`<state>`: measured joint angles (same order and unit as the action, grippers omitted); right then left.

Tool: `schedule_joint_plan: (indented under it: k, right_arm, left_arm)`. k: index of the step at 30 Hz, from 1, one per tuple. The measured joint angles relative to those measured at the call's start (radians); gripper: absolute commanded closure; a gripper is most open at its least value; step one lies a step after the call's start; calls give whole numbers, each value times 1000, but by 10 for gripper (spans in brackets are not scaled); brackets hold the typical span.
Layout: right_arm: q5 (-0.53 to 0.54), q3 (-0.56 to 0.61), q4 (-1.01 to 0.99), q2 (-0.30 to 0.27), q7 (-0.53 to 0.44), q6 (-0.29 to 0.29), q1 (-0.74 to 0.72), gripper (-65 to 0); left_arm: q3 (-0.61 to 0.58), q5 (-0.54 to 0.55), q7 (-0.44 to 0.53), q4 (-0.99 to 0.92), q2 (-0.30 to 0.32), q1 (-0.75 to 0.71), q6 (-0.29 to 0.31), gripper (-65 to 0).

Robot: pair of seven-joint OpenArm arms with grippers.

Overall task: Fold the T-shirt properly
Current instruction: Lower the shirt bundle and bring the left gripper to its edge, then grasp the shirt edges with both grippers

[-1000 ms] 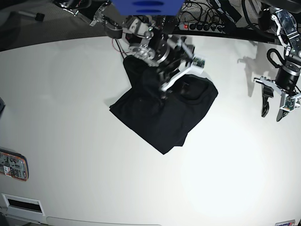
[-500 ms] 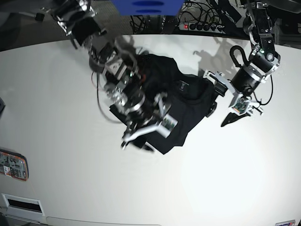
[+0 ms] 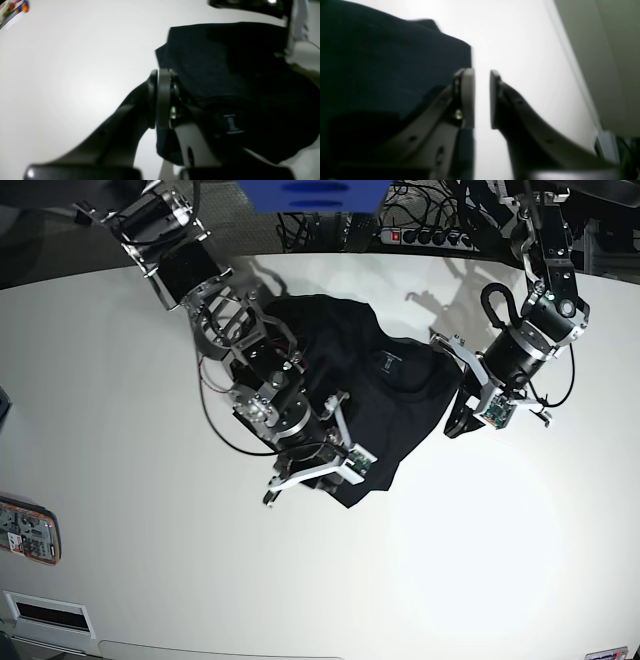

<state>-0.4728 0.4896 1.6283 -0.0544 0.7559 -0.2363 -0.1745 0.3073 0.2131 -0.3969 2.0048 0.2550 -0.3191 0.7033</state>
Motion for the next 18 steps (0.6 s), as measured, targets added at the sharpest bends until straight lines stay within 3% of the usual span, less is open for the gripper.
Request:
schedule_joint_plan:
  k: [6,13,18]
  right_arm:
    - [-6,-5,-92,49,-5,2,-5,0]
    - [4,-103,-185,159,-14,-3,-67,0]
    - [-5,-136,-238,163,-22,15,-113,0]
  left_arm:
    - [-19,-3,-1,0,-3,-4,0,0]
    - [-93,-3,0,-7,-14,-24,-4,0]
    - [-130,-6,2,-78,-15,-24,0,0]
